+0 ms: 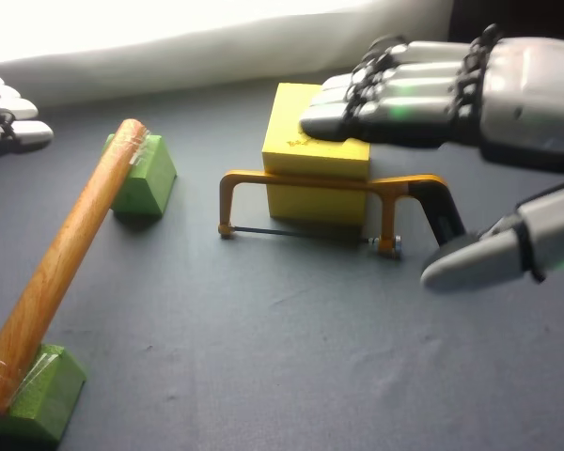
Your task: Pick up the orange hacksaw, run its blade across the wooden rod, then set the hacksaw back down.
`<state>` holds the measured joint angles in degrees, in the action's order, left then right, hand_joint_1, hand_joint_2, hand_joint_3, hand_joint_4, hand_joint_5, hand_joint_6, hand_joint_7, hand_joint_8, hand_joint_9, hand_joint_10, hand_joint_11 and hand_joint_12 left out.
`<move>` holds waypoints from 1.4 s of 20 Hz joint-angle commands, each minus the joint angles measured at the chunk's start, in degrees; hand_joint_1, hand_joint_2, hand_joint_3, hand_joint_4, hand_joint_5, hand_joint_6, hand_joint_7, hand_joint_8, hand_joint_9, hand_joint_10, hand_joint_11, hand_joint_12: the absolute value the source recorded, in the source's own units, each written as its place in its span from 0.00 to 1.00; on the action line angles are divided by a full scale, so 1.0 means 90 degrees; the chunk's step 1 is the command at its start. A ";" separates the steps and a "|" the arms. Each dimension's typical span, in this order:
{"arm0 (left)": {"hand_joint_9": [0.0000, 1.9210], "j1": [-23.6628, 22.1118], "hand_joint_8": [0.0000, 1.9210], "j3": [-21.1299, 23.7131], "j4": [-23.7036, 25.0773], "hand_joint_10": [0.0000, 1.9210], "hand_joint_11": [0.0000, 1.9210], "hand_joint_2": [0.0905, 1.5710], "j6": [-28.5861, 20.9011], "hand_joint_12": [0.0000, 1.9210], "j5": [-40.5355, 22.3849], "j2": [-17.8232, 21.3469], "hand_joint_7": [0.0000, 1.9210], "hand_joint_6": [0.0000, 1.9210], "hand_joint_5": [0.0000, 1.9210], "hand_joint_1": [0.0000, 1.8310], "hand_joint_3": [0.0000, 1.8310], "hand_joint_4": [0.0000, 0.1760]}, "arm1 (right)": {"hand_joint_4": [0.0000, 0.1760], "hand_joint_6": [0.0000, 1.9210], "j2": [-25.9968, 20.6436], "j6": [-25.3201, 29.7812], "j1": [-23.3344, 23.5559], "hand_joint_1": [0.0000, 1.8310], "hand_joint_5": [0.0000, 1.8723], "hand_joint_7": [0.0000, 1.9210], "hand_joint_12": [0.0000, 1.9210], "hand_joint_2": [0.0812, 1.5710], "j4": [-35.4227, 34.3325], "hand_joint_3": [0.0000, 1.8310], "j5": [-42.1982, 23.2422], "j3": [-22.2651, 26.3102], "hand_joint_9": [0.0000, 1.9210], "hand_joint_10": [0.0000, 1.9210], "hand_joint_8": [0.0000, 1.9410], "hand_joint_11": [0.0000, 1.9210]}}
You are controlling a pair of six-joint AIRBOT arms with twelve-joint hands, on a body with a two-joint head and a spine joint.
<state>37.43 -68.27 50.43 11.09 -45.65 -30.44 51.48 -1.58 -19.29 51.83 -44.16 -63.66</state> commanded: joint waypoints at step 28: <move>0.00 -0.0447 0.00 0.3726 0.0081 0.00 0.00 0.78 -0.1021 0.00 0.2496 0.3202 0.00 0.00 0.00 0.00 0.00 0.00 | 0.00 0.00 -0.0445 0.0859 -0.3450 0.46 0.05 0.05 0.27 0.66 -0.5672 0.00 -0.0777 -0.0554 0.05 0.00 0.00 0.00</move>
<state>34.15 -34.30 52.62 1.89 -20.64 -1.96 48.34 5.41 -51.62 1.61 -43.81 -68.25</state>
